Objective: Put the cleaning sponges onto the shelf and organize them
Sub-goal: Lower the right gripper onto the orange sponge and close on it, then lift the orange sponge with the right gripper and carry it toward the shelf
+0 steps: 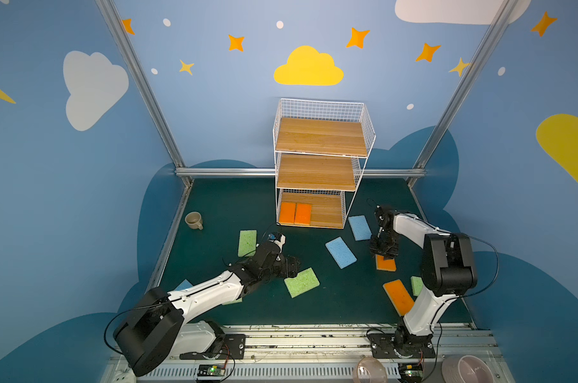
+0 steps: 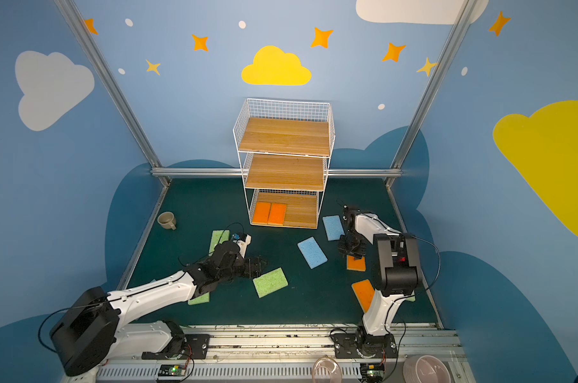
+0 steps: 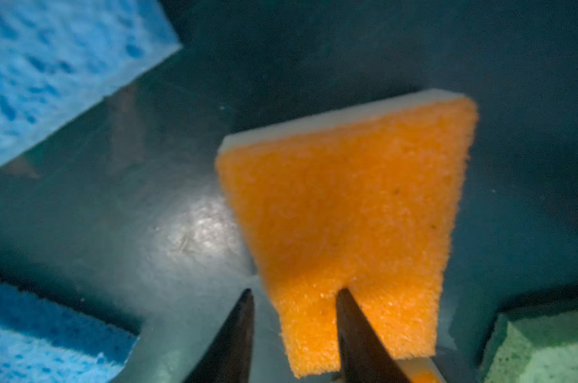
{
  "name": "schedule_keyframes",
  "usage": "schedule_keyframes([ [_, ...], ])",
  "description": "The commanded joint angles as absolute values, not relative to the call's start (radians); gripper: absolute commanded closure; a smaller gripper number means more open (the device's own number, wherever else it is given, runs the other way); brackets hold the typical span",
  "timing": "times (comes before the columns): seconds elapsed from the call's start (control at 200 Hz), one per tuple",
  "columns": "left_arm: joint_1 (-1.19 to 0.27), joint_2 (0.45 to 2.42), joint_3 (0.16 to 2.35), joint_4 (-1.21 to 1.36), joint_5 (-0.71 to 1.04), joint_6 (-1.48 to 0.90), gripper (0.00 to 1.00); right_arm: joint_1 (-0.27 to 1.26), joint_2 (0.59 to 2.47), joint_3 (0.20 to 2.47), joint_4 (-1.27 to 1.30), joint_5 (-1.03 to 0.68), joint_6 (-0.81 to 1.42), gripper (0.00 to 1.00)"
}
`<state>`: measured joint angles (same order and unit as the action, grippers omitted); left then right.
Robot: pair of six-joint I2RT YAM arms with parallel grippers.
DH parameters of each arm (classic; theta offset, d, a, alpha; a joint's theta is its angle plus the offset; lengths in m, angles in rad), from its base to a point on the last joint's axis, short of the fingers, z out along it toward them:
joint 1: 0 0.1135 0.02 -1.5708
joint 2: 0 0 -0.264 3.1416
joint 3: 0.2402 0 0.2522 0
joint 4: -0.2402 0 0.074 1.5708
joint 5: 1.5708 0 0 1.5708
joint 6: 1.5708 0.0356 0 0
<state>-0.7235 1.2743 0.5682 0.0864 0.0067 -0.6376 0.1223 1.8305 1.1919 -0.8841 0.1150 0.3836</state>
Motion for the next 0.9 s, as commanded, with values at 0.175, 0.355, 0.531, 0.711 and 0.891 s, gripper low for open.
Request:
schedule_keyframes([
  [0.175, -0.715, 1.249, 0.581, 0.076, 0.015, -0.649, 0.12, 0.170, 1.754, 1.167, -0.867, 0.080, 0.391, 1.00],
  [0.355, -0.709, 1.201, 0.568, 0.049, 0.011, -0.658, 0.12, 0.273, 1.563, 1.146, -0.886, 0.003, 0.426, 1.00],
  [0.531, -0.681, 1.135, 0.549, 0.012, 0.010, -0.667, 0.11, 0.473, 1.483, 1.139, -0.827, -0.054, 0.535, 1.00],
  [0.711, -0.612, 1.081, 0.535, -0.015, 0.075, -0.671, 0.11, 0.624, 1.631, 1.198, -0.697, -0.107, 0.643, 0.98],
  [0.891, -0.590, 1.051, 0.537, -0.049, 0.077, -0.661, 0.11, 0.701, 1.762, 1.292, -0.669, -0.133, 0.665, 0.56],
])
